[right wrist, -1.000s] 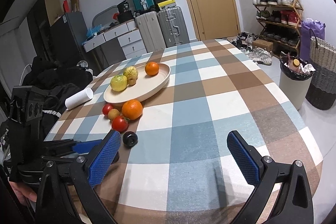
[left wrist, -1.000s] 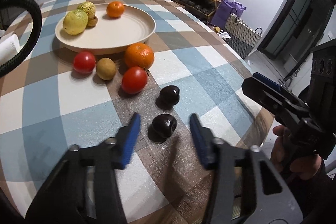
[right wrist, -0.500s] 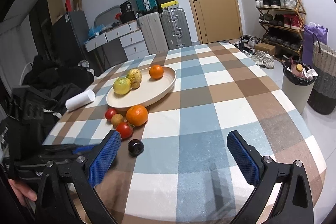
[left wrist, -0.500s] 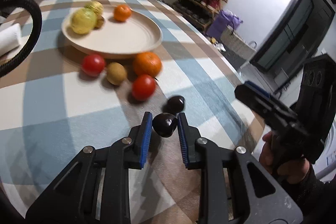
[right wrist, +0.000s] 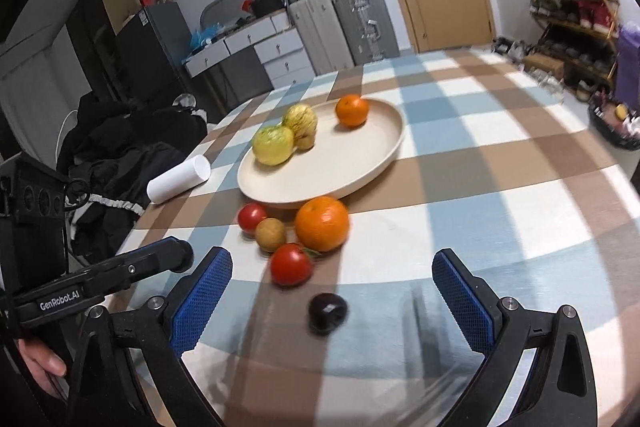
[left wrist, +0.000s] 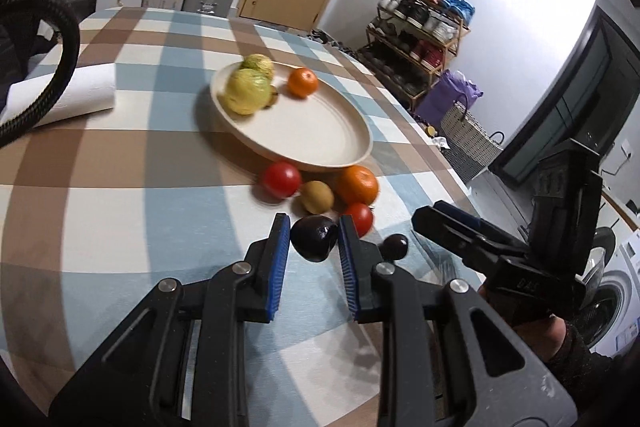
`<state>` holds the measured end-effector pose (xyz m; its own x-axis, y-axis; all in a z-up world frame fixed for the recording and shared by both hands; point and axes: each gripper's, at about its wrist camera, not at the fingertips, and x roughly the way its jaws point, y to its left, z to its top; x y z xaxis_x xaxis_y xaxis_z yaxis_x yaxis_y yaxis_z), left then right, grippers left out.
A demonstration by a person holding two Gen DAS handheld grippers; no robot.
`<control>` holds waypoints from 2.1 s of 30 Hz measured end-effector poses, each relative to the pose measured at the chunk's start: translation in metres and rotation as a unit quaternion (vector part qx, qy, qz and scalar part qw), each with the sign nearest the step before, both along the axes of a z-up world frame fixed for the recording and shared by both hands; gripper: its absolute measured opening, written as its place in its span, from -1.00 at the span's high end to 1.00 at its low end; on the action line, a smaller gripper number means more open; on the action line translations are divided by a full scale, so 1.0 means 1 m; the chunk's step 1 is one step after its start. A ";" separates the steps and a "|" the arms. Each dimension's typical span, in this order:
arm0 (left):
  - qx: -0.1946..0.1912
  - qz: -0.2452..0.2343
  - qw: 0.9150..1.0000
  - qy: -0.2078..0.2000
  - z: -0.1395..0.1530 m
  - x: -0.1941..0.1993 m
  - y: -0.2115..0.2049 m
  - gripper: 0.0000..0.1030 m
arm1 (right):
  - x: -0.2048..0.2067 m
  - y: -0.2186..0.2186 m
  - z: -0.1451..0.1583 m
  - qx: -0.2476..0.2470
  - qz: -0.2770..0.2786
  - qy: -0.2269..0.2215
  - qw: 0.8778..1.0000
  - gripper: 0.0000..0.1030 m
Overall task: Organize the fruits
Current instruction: 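Lift the dark plum with the left tool while the right tool approaches the fruits, then close the right tool on a red tomato while the left tool holds the plum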
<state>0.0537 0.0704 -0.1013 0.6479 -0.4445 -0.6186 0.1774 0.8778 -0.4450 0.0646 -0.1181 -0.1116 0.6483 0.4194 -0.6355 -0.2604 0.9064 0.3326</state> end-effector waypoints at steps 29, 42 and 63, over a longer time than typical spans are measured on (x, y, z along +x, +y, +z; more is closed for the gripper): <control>-0.015 0.029 0.999 0.015 -0.012 -0.004 0.039 0.58 | 0.021 0.049 -0.017 -0.053 0.037 0.049 0.997 0.41; 0.005 0.019 1.000 0.010 0.000 0.007 0.020 0.58 | 0.011 0.032 -0.005 0.015 0.047 0.018 0.999 0.42; 0.038 -0.016 0.999 0.001 0.029 0.134 -0.050 0.58 | 0.103 -0.033 0.036 0.103 0.032 0.014 0.994 0.42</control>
